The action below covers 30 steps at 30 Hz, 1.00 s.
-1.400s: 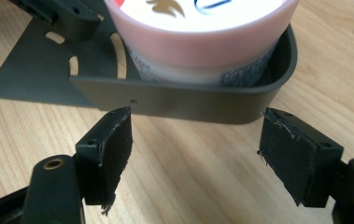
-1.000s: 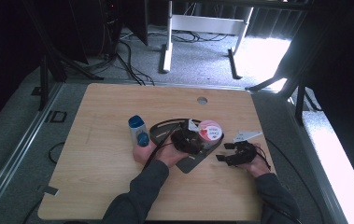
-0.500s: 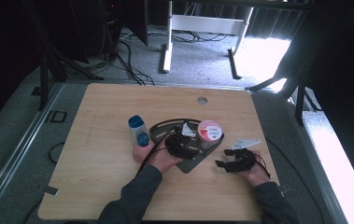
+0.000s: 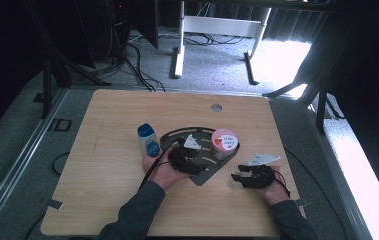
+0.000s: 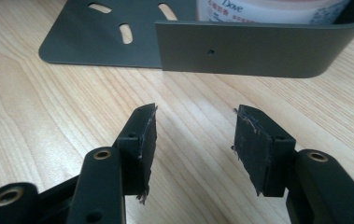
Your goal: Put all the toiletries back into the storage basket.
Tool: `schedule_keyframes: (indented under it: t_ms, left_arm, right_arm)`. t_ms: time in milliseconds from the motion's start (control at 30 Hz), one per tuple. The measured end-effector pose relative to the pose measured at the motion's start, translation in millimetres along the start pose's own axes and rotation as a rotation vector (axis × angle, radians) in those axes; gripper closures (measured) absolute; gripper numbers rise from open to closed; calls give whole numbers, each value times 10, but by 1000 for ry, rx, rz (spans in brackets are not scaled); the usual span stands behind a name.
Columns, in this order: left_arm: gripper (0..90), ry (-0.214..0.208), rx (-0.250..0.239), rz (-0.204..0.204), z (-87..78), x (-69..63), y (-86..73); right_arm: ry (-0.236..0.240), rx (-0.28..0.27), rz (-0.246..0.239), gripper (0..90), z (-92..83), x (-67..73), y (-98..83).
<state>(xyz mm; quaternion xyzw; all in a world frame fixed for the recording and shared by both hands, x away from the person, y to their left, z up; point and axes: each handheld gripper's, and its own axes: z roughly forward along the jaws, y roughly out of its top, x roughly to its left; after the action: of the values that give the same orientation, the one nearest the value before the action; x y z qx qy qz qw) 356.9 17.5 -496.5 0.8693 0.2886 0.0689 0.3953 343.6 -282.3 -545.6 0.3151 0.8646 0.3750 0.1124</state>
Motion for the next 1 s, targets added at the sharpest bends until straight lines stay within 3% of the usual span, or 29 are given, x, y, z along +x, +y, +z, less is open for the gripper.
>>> schedule_keyframes:
  t_ms: [167, 333, 533, 800, 1000]
  left_arm:
    - [392, 3, 5, 13, -70, -10, -46]
    - [478, -6, 10, 28, -134, -41, -108]
    - [488, 2, 39, 44, -190, -74, -212]
    - [478, 11, 33, 48, -321, -64, -301]
    - [527, 10, 10, 59, -417, -32, -388]
  right_arm:
    - [-17, 11, 7, 501, 7, 3, -42]
    - [-18, 20, -22, 509, 11, 38, -72]
    - [-27, 12, -18, 509, 6, 31, -88]
    - [-28, 7, -21, 495, 8, 24, -103]
    - [-34, 0, -30, 494, 13, 31, -112]
